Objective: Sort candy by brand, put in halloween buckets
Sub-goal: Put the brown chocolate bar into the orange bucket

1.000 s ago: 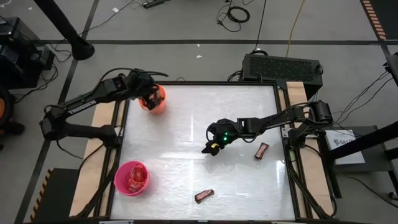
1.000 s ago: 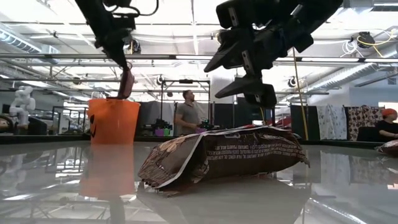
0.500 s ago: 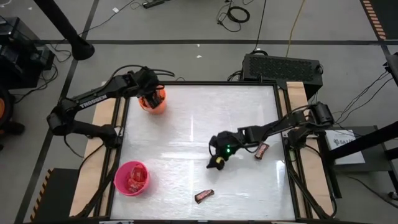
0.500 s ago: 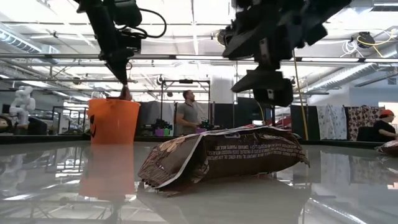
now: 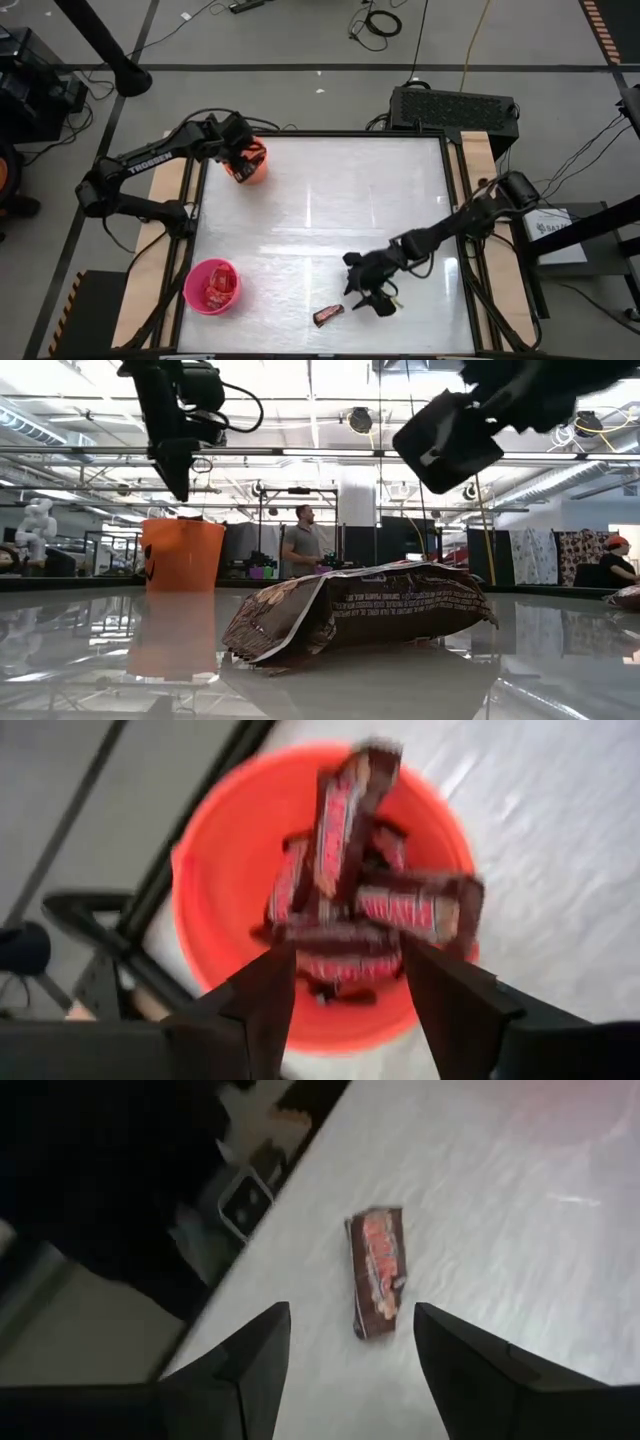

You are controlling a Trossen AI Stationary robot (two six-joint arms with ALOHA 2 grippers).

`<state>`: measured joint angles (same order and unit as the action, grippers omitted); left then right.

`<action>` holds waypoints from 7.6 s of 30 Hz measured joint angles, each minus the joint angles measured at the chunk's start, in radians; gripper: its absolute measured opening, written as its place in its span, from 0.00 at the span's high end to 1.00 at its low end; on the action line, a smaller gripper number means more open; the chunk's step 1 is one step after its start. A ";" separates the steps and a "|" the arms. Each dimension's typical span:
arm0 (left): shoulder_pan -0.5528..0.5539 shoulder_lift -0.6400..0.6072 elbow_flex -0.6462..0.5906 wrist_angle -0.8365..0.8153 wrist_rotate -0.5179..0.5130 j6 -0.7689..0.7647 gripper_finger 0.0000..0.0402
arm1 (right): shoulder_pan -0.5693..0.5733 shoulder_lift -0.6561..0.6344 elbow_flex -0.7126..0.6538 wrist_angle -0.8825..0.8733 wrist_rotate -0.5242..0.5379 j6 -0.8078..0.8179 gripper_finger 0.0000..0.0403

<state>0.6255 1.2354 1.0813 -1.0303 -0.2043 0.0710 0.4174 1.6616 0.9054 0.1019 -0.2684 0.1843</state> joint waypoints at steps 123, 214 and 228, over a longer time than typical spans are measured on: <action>-0.757 -0.480 -0.384 0.215 -0.150 -0.704 0.50 | -0.711 0.613 1.440 -1.379 0.289 -0.220 0.64; -0.487 -0.128 -0.383 0.734 0.328 -0.406 0.50 | -0.513 -0.406 -0.141 -0.754 0.159 0.824 1.00; -0.487 -0.129 -0.383 0.733 0.328 -0.405 0.50 | -0.498 -0.373 -0.092 -0.751 0.243 0.784 0.91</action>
<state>0.1389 1.1069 0.6983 -0.2971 0.1242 -0.3344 -0.0803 1.2889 0.8131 -0.6494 -0.0257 0.9681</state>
